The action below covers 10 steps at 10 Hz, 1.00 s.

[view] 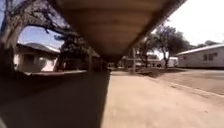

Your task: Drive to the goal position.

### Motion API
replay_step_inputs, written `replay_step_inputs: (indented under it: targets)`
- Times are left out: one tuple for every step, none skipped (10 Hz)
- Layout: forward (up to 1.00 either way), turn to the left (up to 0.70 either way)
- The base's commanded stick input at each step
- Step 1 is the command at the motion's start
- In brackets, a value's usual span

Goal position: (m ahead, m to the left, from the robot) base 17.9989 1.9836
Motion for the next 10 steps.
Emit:
replay_step_inputs:
  targets:
    - [0.85,0.0]
    - [0.85,-0.02]
    - [0.85,-0.05]
    - [0.85,-0.33]
    - [0.85,-0.24]
    - [0.85,-0.15]
    - [0.85,0.0]
    - [0.85,0.0]
    - [0.85,0.0]
    - [0.85,0.0]
